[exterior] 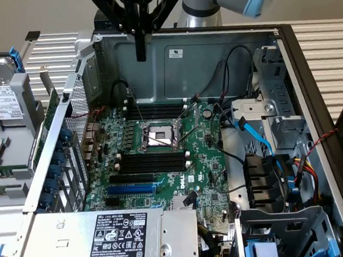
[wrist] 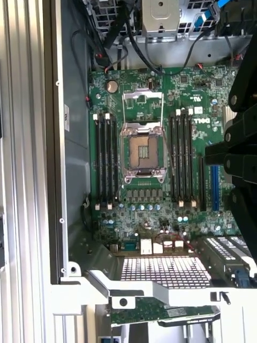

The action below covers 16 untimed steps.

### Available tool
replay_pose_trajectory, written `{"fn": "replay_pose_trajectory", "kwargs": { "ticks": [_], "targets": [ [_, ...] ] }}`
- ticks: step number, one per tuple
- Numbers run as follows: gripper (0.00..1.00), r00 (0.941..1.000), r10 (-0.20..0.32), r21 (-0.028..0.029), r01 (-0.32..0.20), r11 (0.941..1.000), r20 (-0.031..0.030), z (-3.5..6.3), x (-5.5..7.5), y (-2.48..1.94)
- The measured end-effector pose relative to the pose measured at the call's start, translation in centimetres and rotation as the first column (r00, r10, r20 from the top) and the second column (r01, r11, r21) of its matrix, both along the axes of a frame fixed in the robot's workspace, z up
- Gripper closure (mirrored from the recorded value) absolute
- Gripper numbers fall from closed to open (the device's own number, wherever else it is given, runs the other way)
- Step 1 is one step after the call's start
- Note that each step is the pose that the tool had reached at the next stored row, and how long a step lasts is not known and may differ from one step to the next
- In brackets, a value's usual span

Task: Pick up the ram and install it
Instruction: 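Reach for the ram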

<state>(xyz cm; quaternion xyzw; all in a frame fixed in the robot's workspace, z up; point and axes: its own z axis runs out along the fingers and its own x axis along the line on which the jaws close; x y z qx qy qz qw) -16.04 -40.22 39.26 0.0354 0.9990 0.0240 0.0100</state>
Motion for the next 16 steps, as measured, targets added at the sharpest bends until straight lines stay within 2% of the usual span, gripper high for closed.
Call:
{"fn": "replay_pose_trajectory", "kwargs": {
  "ticks": [16],
  "targets": [
    [0.89, 1.0000, 0.000, 0.0000, 0.000, 1.0000, 0.0000, 0.00, -4.1, -0.63]
  ]
}}
